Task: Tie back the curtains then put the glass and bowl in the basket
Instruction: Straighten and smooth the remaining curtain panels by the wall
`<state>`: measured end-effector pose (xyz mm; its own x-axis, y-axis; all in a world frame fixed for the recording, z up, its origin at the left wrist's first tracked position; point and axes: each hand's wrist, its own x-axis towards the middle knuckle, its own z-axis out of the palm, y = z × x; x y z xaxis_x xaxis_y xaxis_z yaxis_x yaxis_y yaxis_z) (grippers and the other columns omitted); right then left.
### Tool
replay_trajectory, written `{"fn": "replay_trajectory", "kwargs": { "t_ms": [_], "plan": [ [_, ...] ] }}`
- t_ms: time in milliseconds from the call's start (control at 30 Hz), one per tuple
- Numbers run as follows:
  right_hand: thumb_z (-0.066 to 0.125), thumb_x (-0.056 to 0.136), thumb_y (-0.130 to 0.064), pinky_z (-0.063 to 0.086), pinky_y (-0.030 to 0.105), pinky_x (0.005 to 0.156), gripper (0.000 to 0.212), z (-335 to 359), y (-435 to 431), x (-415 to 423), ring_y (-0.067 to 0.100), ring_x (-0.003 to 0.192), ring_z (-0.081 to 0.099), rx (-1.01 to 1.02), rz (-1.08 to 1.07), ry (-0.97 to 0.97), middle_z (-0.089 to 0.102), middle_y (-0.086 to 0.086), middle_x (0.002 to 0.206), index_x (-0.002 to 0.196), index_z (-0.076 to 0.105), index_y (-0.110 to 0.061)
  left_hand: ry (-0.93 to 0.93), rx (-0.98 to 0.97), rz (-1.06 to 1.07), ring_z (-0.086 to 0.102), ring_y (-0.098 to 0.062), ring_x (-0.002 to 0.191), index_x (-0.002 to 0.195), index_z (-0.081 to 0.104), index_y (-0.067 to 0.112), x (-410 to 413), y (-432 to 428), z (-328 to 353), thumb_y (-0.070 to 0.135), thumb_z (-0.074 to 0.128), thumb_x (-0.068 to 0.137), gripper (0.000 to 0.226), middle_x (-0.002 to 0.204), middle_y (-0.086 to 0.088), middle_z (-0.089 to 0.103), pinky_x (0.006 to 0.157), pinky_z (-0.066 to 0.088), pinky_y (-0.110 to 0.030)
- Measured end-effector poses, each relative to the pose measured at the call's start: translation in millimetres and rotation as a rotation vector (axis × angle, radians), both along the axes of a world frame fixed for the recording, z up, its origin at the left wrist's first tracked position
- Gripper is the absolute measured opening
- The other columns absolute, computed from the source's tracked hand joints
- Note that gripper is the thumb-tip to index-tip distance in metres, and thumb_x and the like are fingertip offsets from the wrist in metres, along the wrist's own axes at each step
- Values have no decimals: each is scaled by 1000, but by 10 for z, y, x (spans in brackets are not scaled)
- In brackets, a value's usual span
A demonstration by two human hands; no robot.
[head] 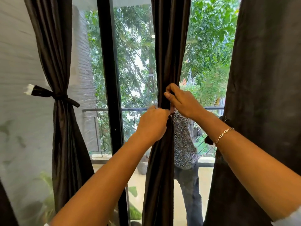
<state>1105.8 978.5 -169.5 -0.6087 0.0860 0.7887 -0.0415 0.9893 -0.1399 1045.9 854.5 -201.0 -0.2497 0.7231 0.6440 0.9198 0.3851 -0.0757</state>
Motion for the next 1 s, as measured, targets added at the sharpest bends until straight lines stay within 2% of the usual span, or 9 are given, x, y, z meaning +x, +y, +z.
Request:
{"fn": "replay_trajectory", "kwargs": {
  "t_ms": [100,233,367,500,600,733,900,967,1000],
  "plan": [
    [40,99,-23,35,6,53,21,-16,-7,14,-6,48,49,-22,29,4,65,10,63,103,46,-3,-106,-108,-34,35,-33,112,118,55,8,-3,-18,81,6,37,96,28,109,-15,57,82,36,-37],
    [40,99,-23,36,6,56,17,-31,2,57,-5,51,52,-74,67,-3,62,2,63,101,46,-8,-272,-95,-140,37,-32,107,95,55,5,-63,-52,82,10,38,97,18,102,-11,43,96,35,-42],
    [43,98,-16,39,6,64,5,-126,-49,188,-8,64,55,-374,277,-59,62,-2,74,97,47,-13,-602,57,-270,38,-21,84,73,44,9,-136,-95,101,0,40,94,23,87,-13,42,72,36,-32],
    [52,92,-10,44,21,65,20,-566,-223,238,9,69,59,-777,276,322,61,-3,71,76,54,-21,-846,106,-359,39,-16,73,95,50,7,-199,-115,84,4,40,96,10,82,-8,44,59,30,-23],
    [55,90,-5,46,17,58,21,-858,-404,166,-3,58,57,-1010,321,351,60,-2,71,77,58,-21,-879,108,-417,40,-13,71,94,53,8,-196,-88,76,4,40,96,14,76,-5,47,55,33,-13],
    [71,78,-9,48,16,66,24,-938,-457,127,-3,65,55,-910,309,387,61,-6,75,85,57,-27,-904,82,-440,40,-13,72,91,54,5,-177,-61,89,4,37,97,18,75,-5,48,55,32,-13],
    [80,69,-20,42,20,61,31,-852,-432,151,6,59,49,-736,126,315,55,-9,64,72,49,-26,-963,90,-465,48,-6,71,102,58,5,-119,-88,91,6,38,98,21,79,0,56,51,38,-1],
    [80,69,-24,37,17,55,31,-800,-403,182,7,56,47,-715,79,285,53,-8,61,66,49,-24,-918,212,-496,55,-15,73,95,62,5,-110,-68,38,4,44,95,18,78,-6,61,68,46,-11],
    [79,70,-26,34,15,52,31,-787,-390,193,6,54,45,-712,57,264,51,-8,58,64,49,-22,-890,287,-504,60,-24,78,92,65,4,-116,-52,-1,3,49,92,16,81,-13,65,79,49,-24]
  ]
}}
